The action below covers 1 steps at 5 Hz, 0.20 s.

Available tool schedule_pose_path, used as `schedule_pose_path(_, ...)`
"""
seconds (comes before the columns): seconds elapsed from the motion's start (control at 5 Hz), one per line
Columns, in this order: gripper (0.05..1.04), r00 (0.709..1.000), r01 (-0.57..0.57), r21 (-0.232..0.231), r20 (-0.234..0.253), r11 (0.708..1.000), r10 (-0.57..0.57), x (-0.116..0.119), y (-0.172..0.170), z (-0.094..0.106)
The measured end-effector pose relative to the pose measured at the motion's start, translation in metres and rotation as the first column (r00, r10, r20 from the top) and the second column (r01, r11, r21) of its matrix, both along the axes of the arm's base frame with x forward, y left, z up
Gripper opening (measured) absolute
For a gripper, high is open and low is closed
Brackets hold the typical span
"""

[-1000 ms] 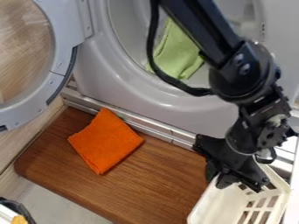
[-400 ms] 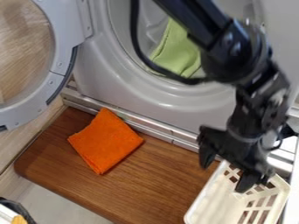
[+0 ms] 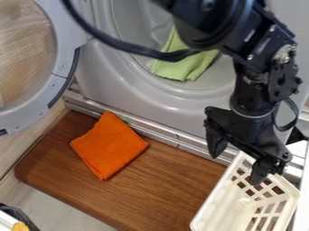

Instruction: Moved the white basket to the right

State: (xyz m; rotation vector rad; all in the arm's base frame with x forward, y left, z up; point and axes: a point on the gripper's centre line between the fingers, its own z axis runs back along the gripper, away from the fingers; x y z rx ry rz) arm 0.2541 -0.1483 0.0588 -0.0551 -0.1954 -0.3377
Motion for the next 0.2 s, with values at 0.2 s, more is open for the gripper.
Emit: schedule_pose_path(0.2,1.001,1.0,-0.007,0.014,-0.027,1.0,0.008,-0.0077,0.0044,-0.0029)
